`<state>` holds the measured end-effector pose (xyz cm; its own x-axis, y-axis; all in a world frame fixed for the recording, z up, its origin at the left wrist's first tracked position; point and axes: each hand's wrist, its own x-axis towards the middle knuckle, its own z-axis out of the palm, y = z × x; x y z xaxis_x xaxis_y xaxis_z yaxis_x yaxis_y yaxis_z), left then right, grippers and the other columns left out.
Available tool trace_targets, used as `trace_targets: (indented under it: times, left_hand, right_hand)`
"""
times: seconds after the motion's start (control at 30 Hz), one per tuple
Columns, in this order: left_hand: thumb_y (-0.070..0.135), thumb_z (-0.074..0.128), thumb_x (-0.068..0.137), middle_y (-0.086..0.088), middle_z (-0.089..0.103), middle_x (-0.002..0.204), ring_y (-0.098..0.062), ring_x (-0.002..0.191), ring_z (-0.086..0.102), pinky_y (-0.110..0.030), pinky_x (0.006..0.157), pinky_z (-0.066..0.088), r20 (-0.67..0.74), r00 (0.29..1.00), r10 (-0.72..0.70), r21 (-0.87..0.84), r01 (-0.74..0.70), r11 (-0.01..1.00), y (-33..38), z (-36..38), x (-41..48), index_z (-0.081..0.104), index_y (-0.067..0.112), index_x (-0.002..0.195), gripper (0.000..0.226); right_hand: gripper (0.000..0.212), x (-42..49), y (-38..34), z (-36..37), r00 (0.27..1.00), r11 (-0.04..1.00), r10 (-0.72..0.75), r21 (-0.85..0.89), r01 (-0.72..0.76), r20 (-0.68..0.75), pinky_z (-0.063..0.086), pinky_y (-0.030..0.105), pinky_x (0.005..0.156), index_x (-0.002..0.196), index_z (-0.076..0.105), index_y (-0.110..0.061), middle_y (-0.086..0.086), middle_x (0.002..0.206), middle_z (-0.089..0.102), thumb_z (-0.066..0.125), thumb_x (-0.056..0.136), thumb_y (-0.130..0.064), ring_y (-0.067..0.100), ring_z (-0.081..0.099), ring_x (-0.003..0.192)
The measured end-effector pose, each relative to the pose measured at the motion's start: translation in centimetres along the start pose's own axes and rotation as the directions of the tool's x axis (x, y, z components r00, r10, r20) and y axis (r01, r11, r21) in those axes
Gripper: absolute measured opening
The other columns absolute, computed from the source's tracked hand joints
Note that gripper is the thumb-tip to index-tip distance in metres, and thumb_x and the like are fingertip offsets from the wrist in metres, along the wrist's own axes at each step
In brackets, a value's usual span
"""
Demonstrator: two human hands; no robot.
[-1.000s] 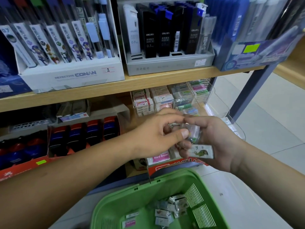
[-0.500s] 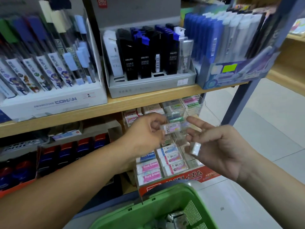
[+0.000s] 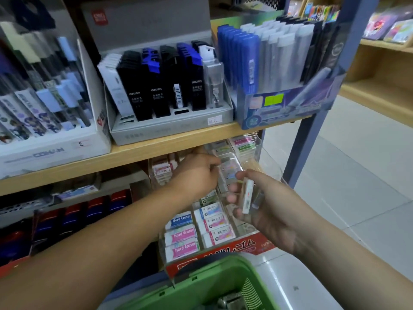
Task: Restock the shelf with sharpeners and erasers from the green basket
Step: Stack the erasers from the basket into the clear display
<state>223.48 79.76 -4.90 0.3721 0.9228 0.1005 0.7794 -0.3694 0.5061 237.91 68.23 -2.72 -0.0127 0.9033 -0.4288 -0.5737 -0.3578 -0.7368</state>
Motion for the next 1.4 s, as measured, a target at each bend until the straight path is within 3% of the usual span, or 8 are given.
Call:
trace_targets:
  times: [0.17, 0.4, 0.63, 0.77, 0.9, 1.07, 1.33, 1.4]
  left_hand:
    - [0.026, 0.056, 0.100, 0.001, 0.059, 0.130, -0.022, 0.118, 0.058, -0.038, 0.096, 0.052, 0.079, 0.997, 0.008, 0.132, -0.018, 0.991, 1.1, -0.8, -0.3, 0.070, 0.033, 0.126, 0.031]
    - [0.013, 0.058, 0.104, 0.001, 0.077, 0.084, -0.007, 0.074, 0.075, -0.028, 0.069, 0.062, 0.033, 0.998, 0.055, -0.516, -0.030, 0.856, 3.5, -3.1, -4.7, 0.069, 0.020, 0.110, 0.014]
    - [0.015, 0.083, 0.087, -0.007, 0.067, 0.099, 0.003, 0.063, 0.059, -0.016, 0.059, 0.049, 0.194, 0.979, 0.061, -0.546, 0.056, 0.836, 3.5, -2.6, -5.8, 0.063, 0.018, 0.118, 0.037]
    - [0.015, 0.079, 0.090, -0.004, 0.058, 0.089, 0.003, 0.058, 0.055, -0.014, 0.056, 0.046, 0.209, 0.973, 0.095, -0.501, 0.023, 0.865, 3.9, -2.7, -4.9, 0.054, 0.030, 0.144, 0.061]
    - [0.020, 0.077, 0.090, -0.007, 0.068, 0.102, -0.024, 0.070, 0.068, -0.036, 0.069, 0.061, 0.232, 0.972, 0.027, -0.444, 0.081, 0.892, 4.6, -1.8, -3.6, 0.064, 0.033, 0.113, 0.029]
    - [0.015, 0.081, 0.084, -0.013, 0.067, 0.081, -0.011, 0.062, 0.056, -0.021, 0.053, 0.047, 0.121, 0.992, -0.020, -0.421, 0.070, 0.904, 6.3, 0.5, -1.8, 0.065, 0.015, 0.097, 0.021]
    - [0.018, 0.088, 0.080, 0.004, 0.069, 0.083, -0.009, 0.072, 0.061, -0.017, 0.062, 0.051, -0.020, 0.997, -0.069, -0.379, 0.057, 0.924, 6.1, 2.3, 1.6, 0.073, 0.021, 0.088, 0.017]
    - [0.021, 0.091, 0.077, 0.010, 0.070, 0.079, -0.004, 0.070, 0.063, -0.012, 0.060, 0.050, 0.006, 0.996, -0.086, -0.340, 0.082, 0.937, 5.8, 2.5, 2.5, 0.075, 0.024, 0.083, 0.017]
  right_hand:
    - [0.028, -0.7, -0.7, -0.1, 0.993, 0.990, 0.035, 0.132, -0.050, 0.110, 0.055, 0.035, 0.061, 0.114, 0.063, -0.009, 0.018, 0.091, 0.063, 0.067, 0.089, -0.022, 0.031, 0.063, 0.078]
    - [0.036, 0.1, -0.2, -0.3, 0.993, 0.987, -0.033, 0.162, 0.014, 0.112, 0.058, 0.046, 0.093, 0.133, 0.054, -0.005, 0.021, 0.123, 0.073, 0.047, 0.099, 0.000, 0.033, 0.070, 0.118]
    - [0.028, -1.0, -0.3, 0.7, 0.993, 0.996, -0.056, 0.074, 0.048, 0.102, 0.064, 0.045, 0.085, 0.126, 0.062, 0.001, 0.020, 0.117, 0.075, 0.043, 0.106, -0.002, 0.032, 0.076, 0.105]
    - [0.017, -2.0, -1.9, -0.5, 0.934, 0.936, -0.269, -0.293, 0.196, -0.235, 0.065, 0.049, 0.066, 0.121, 0.062, -0.009, 0.017, 0.106, 0.074, 0.058, 0.105, -0.012, 0.031, 0.078, 0.087]
    - [0.017, -3.0, -3.2, -3.6, 0.824, 0.857, -0.401, -0.482, 0.183, -0.400, 0.049, 0.035, 0.052, 0.112, 0.064, -0.017, 0.005, 0.063, 0.065, 0.051, 0.105, -0.025, 0.018, 0.064, 0.056]
    - [0.011, -3.1, -2.7, -5.4, 0.888, 0.930, -0.247, -0.351, 0.106, -0.388, 0.038, 0.034, 0.055, 0.096, 0.058, -0.003, 0.010, 0.077, 0.053, 0.052, 0.098, -0.011, 0.020, 0.051, 0.065]
    - [0.033, -2.9, -2.7, -6.1, 0.923, 0.931, -0.310, -0.271, 0.246, -0.227, 0.058, 0.015, 0.061, 0.131, 0.062, -0.002, 0.007, 0.109, 0.067, 0.061, 0.099, 0.004, -0.005, 0.071, 0.072]
    - [0.034, -2.9, -2.7, -5.8, 0.933, 0.950, -0.270, -0.225, 0.217, -0.240, 0.066, 0.032, 0.066, 0.127, 0.065, -0.011, 0.007, 0.111, 0.071, 0.062, 0.097, 0.004, 0.007, 0.077, 0.073]
